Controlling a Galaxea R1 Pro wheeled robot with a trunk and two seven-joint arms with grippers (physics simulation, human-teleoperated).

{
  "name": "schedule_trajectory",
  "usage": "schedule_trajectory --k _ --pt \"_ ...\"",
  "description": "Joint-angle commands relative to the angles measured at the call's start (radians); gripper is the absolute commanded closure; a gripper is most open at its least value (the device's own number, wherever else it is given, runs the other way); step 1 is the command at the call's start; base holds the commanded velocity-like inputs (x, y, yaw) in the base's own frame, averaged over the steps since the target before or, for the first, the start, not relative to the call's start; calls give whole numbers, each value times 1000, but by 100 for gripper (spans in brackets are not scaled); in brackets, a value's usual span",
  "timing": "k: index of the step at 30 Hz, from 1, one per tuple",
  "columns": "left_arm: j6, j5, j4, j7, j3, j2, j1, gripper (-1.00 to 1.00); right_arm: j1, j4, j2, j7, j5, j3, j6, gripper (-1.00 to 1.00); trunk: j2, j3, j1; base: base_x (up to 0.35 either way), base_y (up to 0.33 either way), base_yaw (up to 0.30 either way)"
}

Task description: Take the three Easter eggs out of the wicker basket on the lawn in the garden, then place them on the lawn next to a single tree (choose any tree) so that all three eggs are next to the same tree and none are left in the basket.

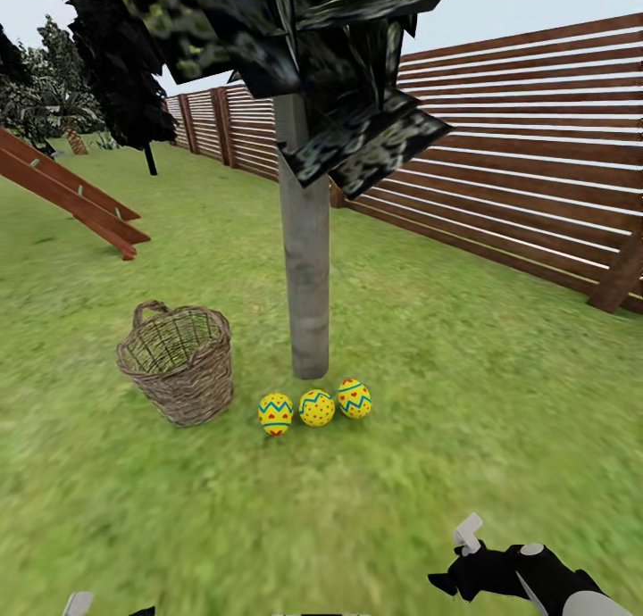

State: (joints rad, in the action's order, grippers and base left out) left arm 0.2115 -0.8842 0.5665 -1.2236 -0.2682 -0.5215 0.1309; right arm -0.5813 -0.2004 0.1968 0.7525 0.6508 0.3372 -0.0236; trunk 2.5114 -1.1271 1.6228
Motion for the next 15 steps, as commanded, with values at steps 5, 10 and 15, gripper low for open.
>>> schedule_trajectory --k 5,10,15 --pt "13 -9 -4 -2 -6 1 0 -100 -1 -1 -2 4 9 9 -2 -100 -1 19 -2 0 0 0" --pt "49 -9 -3 -2 -6 3 1 -100 -1 -1 0 2 6 9 -3 -100 -2 38 -5 -138 0 0" --pt "59 -8 -5 -2 -6 -1 1 -100 -1 -1 1 2 4 11 -15 -100 -3 57 -7 -191 0 0"
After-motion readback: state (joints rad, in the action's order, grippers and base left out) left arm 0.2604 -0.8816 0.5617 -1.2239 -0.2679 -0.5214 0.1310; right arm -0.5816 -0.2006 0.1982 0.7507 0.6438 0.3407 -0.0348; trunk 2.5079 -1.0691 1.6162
